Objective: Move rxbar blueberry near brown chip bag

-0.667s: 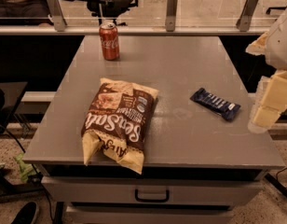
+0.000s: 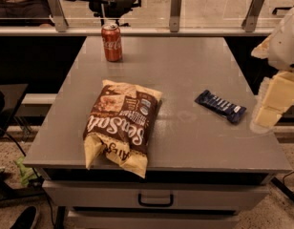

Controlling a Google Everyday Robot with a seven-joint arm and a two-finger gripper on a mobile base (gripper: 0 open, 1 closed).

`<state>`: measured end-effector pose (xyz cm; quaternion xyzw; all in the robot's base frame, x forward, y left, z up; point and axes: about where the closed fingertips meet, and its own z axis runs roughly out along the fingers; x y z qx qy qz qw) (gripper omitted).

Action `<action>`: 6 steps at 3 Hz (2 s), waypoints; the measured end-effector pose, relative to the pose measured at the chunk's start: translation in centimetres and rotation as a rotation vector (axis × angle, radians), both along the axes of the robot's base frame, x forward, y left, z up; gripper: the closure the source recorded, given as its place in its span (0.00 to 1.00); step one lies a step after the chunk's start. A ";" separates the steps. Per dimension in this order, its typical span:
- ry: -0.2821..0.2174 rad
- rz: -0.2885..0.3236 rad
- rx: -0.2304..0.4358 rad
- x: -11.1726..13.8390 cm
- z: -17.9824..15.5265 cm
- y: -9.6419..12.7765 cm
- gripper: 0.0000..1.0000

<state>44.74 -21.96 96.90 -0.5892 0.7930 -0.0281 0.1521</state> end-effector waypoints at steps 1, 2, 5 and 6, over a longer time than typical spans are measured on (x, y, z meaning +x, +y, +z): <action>0.035 -0.063 0.037 2.2 -2.1 -0.9 0.00; 0.057 -0.098 0.080 4.6 -4.6 -2.0 0.00; 0.100 -0.115 0.174 11.8 -11.7 -3.3 0.00; 0.119 -0.114 0.173 12.8 -13.3 -2.7 0.00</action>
Offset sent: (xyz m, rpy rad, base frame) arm 0.0822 -0.0383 -0.0861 0.1423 0.0954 -0.1393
